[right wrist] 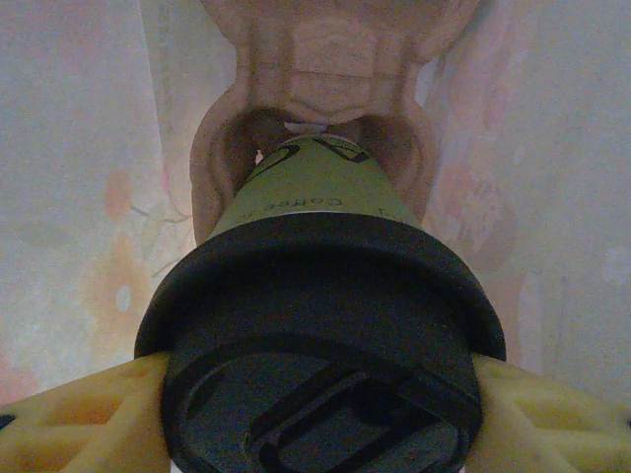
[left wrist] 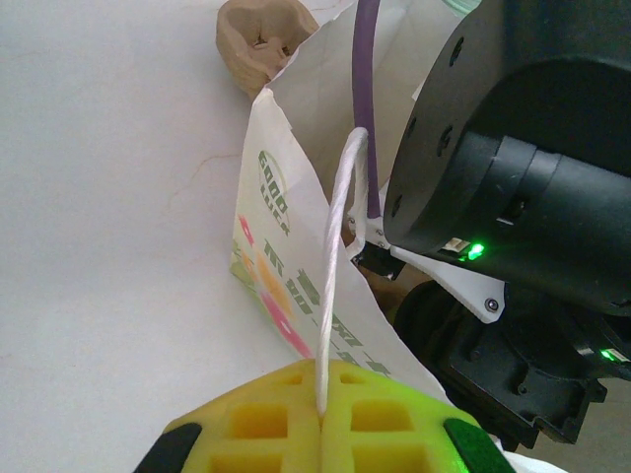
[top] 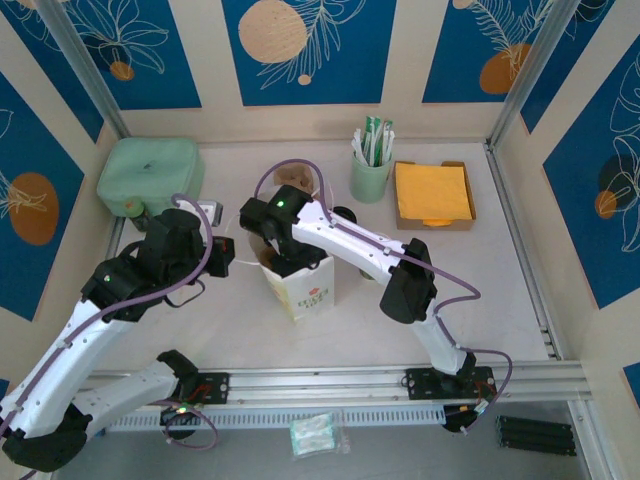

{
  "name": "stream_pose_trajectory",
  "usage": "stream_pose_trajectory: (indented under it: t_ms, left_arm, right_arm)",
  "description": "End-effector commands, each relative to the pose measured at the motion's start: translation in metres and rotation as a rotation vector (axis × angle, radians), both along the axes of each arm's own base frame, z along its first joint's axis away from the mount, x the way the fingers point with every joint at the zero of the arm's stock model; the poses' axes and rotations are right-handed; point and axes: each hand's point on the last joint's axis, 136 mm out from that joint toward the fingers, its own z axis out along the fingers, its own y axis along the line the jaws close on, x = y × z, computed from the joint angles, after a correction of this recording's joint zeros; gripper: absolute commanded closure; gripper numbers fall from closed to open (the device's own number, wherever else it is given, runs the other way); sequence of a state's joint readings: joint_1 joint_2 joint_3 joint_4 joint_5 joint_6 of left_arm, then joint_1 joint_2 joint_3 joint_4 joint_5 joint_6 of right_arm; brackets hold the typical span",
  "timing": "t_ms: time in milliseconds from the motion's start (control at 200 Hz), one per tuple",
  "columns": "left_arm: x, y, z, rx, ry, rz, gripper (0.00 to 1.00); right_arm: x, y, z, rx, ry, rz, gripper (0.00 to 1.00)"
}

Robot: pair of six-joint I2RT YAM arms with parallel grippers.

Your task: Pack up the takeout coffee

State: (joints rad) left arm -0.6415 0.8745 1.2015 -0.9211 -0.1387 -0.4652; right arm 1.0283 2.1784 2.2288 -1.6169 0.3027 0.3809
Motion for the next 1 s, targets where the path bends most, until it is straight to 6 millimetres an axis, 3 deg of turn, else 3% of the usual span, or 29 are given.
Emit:
stream_pose_trajectory:
  t_ms: [0, 595, 995]
  left_arm:
    - [0.0027, 0.0028, 0.0062, -0.005, -0.016, 0.017, 1.00]
    - [0.0034, 0.0016, 0.0052, -0.006, -0.012, 0.016, 1.00]
    - [0.0029, 0.0013, 0.0064, -0.010, -0.014, 0.013, 1.00]
  right_arm:
    - [-0.0230, -0.0297, 0.0103, -0.112, 0.088, 0.011, 0.39]
    - [-0.0215, -0.0296, 0.0114, -0.108, 0.083, 0.010, 0.38]
    - [-0.0187, -0.0290, 0.0134, -0.109, 0.060, 0.013, 0.27]
